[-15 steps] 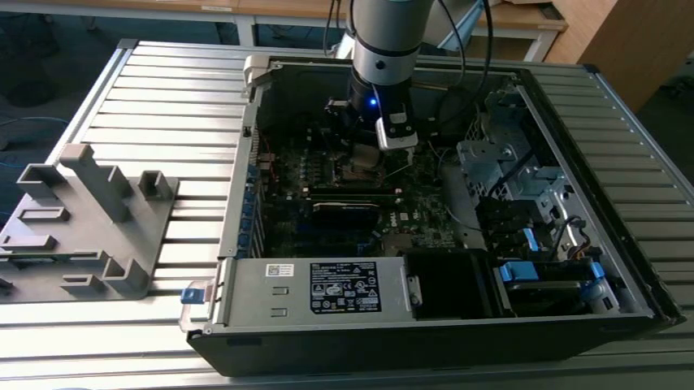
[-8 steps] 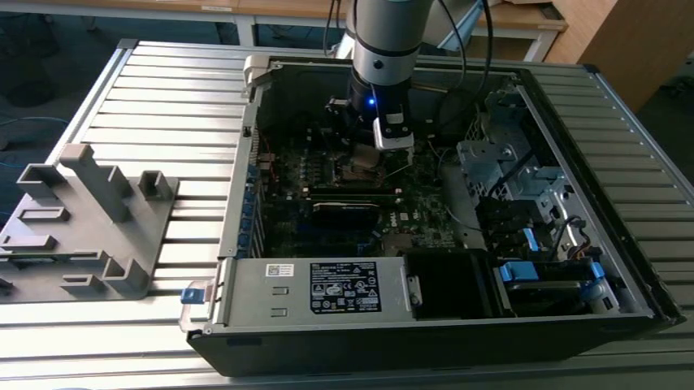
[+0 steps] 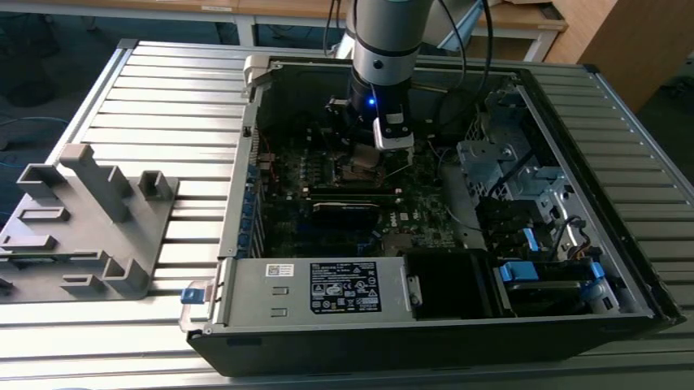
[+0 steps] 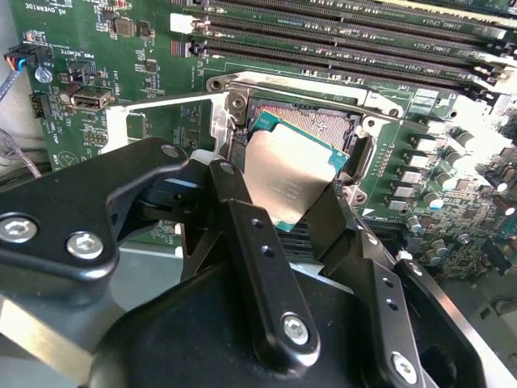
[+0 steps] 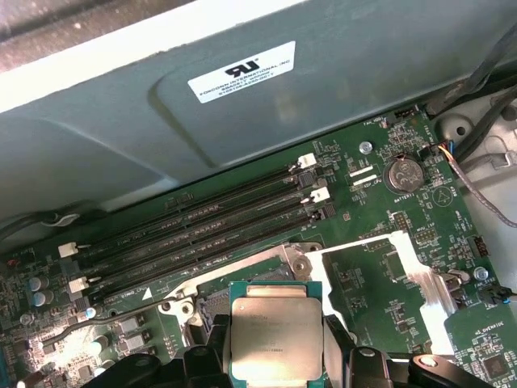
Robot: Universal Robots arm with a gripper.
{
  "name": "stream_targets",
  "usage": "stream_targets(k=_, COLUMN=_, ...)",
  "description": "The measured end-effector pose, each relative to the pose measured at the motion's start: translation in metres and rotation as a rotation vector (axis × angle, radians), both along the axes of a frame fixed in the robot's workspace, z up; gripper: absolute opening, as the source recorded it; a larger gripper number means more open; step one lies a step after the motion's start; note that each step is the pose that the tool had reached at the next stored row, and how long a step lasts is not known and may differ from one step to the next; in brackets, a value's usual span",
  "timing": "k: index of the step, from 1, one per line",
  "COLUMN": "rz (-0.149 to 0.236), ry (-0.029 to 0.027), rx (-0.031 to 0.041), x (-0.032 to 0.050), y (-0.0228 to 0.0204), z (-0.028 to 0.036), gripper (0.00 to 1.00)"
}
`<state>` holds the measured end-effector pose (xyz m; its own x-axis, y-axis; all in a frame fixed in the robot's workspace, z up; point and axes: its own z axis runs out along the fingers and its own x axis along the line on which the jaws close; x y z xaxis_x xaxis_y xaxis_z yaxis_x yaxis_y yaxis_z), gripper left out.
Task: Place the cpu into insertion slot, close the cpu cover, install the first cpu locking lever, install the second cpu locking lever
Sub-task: 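Place the cpu into insertion slot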
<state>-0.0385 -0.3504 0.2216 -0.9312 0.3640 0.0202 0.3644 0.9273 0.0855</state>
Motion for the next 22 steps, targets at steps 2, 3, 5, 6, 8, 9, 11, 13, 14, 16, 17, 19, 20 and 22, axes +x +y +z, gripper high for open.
stream_targets(k=2, rz=0.0, ry=0.0, rx=0.0, x=0.0, y=0.0, z=0.0, gripper=0.54)
stream_targets(k=3, rz=0.0, ry=0.0, rx=0.0, x=0.0, y=0.0, z=0.0, gripper=0.54)
stream_targets(k=5, rz=-0.002, ry=0.0, rx=0.0, x=0.0, y=0.0, z=0.0, gripper=0.54)
stream_targets(k=6, rz=-0.006, ry=0.0, rx=-0.0002, x=0.0, y=0.0, z=0.0, gripper=0.54)
stream_targets(k=8, rz=-0.025, ry=0.0001, rx=-0.0003, x=0.0, y=0.0, z=-0.0001, gripper=0.54)
stream_targets(k=9, rz=-0.037, ry=0.0001, rx=-0.0002, x=0.0, y=0.0, z=-0.0002, gripper=0.54)
stream_targets(k=11, rz=-0.048, ry=0.0, rx=0.0, x=0.0, y=0.0, z=-0.0003, gripper=0.54)
stream_targets(k=13, rz=-0.049, ry=0.0, rx=0.0, x=0.0, y=0.0, z=-0.0003, gripper=0.54)
stream_targets(k=14, rz=-0.049, ry=0.0, rx=0.0, x=0.0, y=0.0, z=-0.0003, gripper=0.54)
stream_targets(k=16, rz=-0.049, ry=0.0, rx=0.0, x=0.0, y=0.0, z=-0.0003, gripper=0.54)
stream_targets(k=17, rz=-0.049, ry=0.0, rx=0.0, x=0.0, y=0.0, z=-0.0003, gripper=0.54)
stream_targets(k=19, rz=-0.05, ry=-0.0001, rx=0.0, x=0.0, y=0.0, z=-0.0003, gripper=0.54)
stream_targets(k=20, rz=-0.05, ry=0.0, rx=0.0, x=0.0, y=0.0, z=-0.0003, gripper=0.54)
stream_targets(k=22, rz=-0.051, ry=0.0, rx=0.0, x=0.0, y=0.0, z=-0.0003, gripper=0.54)
